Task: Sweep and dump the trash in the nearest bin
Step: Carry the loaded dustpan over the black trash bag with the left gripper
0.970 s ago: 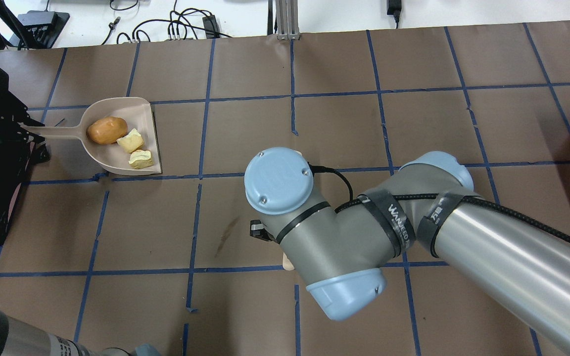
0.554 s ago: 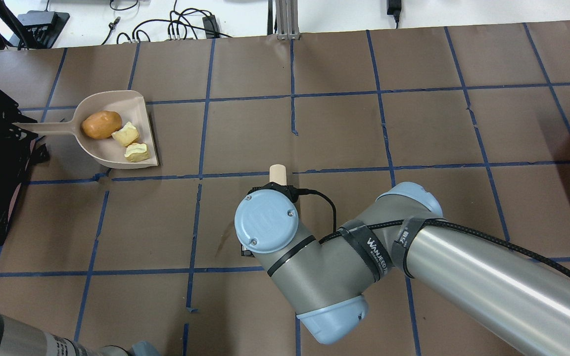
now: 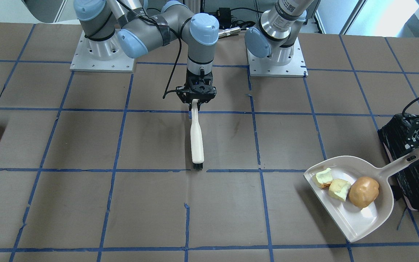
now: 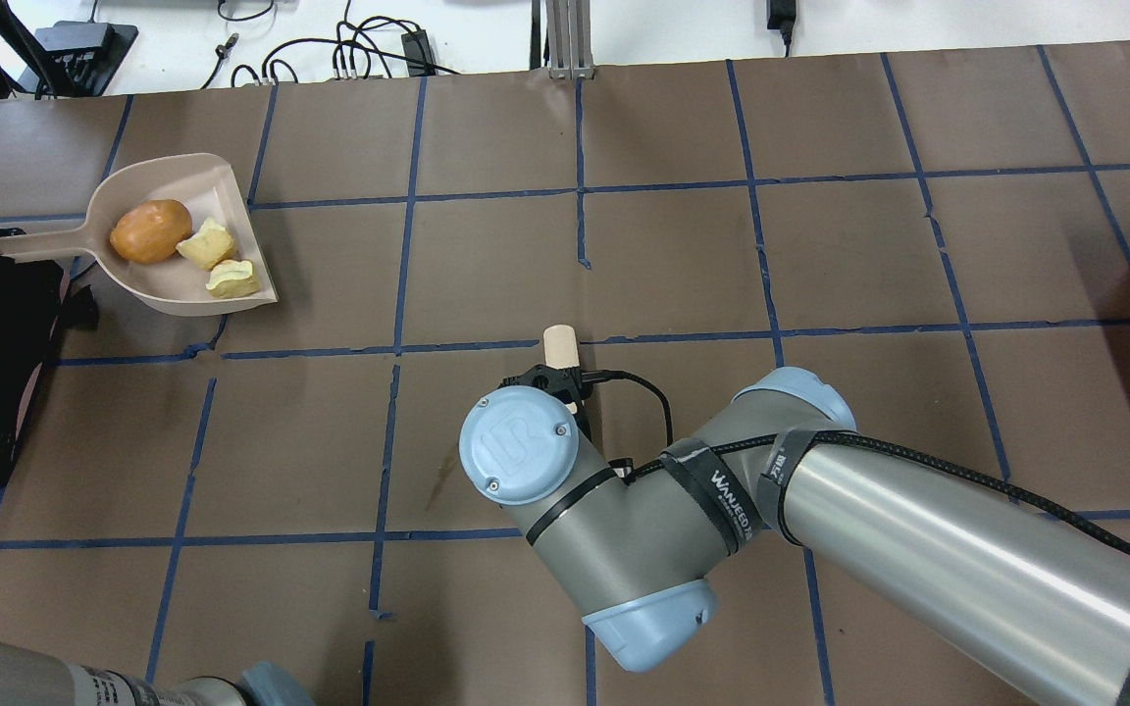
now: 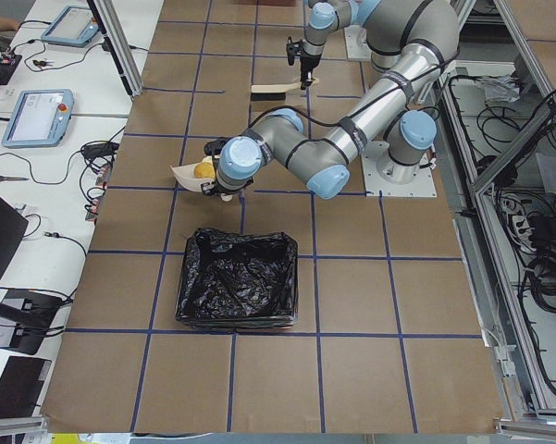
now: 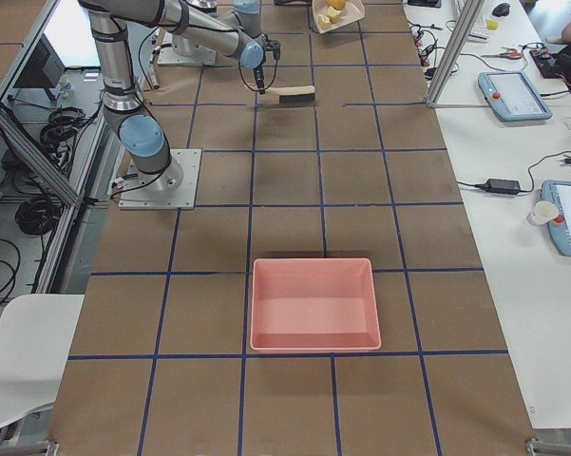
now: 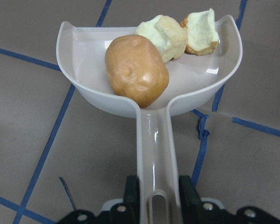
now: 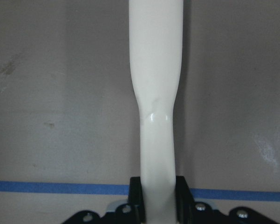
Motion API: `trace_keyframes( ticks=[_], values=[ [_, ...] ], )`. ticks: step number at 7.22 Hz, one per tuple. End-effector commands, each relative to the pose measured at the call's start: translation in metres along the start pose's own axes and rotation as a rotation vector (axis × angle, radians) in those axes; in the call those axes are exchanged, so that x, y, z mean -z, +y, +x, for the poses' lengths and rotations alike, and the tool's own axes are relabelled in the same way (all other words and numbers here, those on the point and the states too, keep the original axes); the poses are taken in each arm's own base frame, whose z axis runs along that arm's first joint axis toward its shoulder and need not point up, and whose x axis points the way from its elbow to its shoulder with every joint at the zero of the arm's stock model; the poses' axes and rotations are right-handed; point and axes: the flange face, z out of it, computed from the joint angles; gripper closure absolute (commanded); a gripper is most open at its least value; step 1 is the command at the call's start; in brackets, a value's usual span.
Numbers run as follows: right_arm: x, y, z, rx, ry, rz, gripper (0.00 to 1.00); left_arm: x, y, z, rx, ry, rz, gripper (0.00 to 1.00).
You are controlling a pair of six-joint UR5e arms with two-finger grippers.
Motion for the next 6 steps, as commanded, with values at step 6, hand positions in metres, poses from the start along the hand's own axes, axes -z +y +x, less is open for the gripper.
trace_keyframes(
  ticks=[6],
  values=[
    [0.003, 0.005, 0.002, -0.067, -0.041, -0.094, 0.97, 0.149, 0.145, 0.040, 0.385, -0.185, 0.231, 0.93]
  ],
)
